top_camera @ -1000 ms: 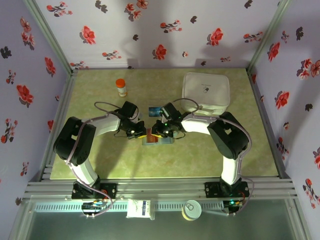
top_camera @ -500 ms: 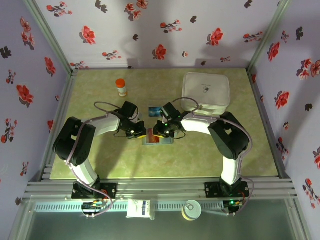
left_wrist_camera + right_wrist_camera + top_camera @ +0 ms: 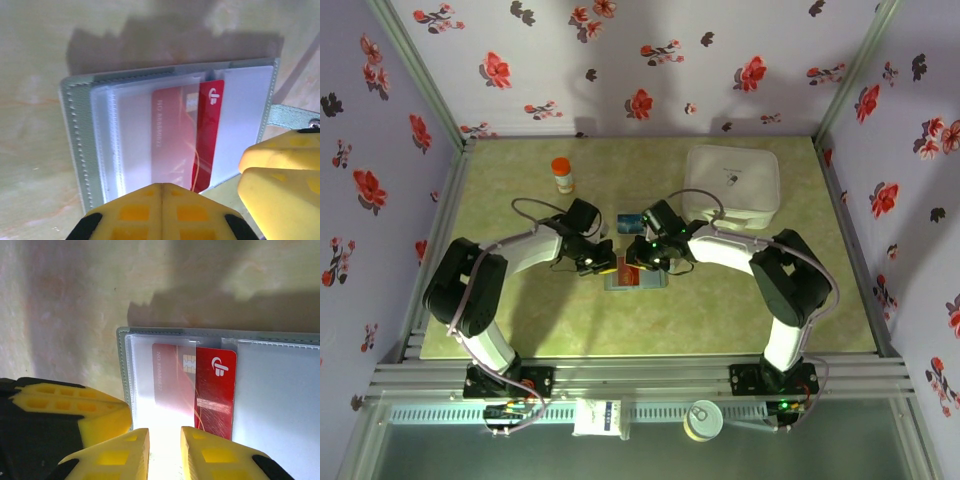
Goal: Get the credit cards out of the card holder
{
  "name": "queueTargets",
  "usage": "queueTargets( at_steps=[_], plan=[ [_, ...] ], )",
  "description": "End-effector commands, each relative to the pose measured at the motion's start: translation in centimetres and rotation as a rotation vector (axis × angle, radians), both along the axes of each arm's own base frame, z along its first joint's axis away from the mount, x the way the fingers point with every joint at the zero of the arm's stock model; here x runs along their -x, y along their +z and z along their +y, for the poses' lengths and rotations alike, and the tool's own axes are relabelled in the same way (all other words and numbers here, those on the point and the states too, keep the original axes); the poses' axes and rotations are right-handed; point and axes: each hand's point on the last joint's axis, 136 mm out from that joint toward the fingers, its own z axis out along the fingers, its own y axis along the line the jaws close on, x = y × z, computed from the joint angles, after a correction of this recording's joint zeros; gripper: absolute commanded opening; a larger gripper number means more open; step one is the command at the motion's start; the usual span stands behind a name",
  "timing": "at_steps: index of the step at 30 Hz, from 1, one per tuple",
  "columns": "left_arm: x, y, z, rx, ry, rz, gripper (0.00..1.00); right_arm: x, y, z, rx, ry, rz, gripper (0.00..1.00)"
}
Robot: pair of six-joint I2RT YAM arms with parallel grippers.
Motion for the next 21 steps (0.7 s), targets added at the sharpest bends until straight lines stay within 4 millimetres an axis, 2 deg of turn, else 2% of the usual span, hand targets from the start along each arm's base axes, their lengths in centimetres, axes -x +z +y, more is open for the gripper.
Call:
queueTargets(
  at_steps=[1, 10, 21],
  plan=[
    [0.0, -0.2, -0.5, -0.019, -0.017, 0.01, 0.03, -0.2, 0.7, -0.8, 0.005, -0.014, -0.03, 0.24],
    [0.2, -1.5, -0.3, -0.065, -0.019, 0.026, 0.01, 0.1, 0.1, -1.4, 0.015, -0.022, -0.018, 0.24],
    [0.3, -2.2, 0.0, -0.097, -0.023, 0.025, 0.0, 0.3, -1.0, -1.4, 0.027, -0.02, 0.007, 0.24]
  ],
)
